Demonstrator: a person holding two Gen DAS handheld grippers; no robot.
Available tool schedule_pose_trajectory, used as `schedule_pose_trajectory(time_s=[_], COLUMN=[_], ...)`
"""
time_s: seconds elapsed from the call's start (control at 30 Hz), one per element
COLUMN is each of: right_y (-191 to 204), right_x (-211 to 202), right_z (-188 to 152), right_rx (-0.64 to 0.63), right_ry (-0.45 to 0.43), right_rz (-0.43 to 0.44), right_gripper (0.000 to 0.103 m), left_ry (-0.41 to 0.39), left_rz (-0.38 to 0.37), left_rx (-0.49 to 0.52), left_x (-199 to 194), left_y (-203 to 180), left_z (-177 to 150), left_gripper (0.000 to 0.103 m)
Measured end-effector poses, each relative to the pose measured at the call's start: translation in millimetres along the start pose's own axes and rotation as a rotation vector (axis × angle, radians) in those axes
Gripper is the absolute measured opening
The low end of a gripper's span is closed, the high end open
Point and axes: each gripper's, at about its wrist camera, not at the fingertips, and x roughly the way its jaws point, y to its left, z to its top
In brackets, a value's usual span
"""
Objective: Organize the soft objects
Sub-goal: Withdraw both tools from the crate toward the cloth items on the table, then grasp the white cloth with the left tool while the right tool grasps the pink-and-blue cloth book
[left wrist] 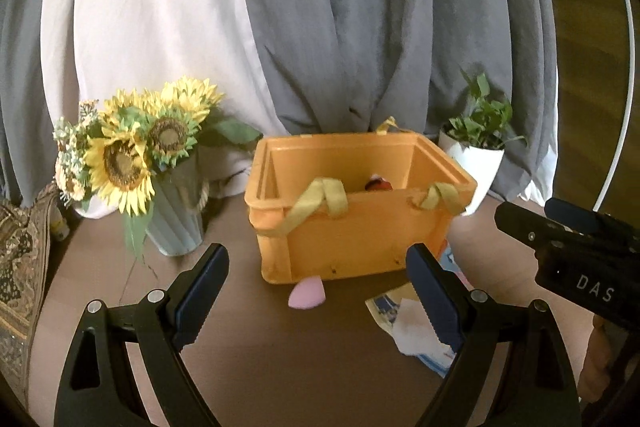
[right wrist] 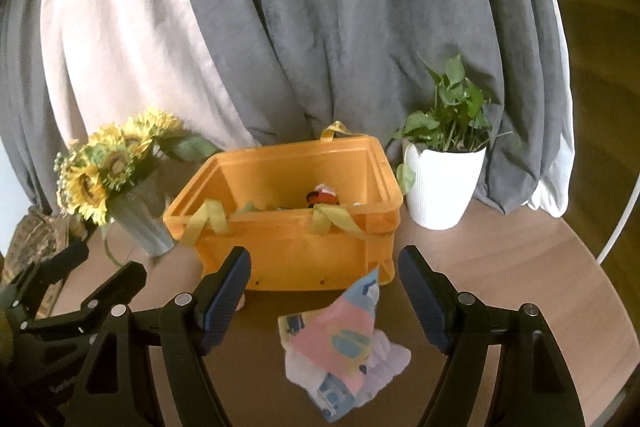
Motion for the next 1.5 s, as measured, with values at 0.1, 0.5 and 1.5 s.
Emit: schedule_pose_trajectory(time_s=[0.1,0.5,1.5], right_y=[-3,-14,-35], right_x=[-3,-4,35], right_z=[-4,-26,-85], right_rx=[-0.006,-0.03,-0.041], right_ry=[0.014,0.082,0.207], right_rz=[0.009,0.062,0.098], right_gripper=[0.077,0.076,0.056], left_ry=[0.02,0.077,0.191], left_rz=[0.0,-0.041,-0.215], left_rx=[-0.005,-0.026,0.077], left_x=[-3,0,73], left_y=[-5,-23,-58], left_z=[-7,-37,-93], left_gripper=[0.091,0.091,0.087])
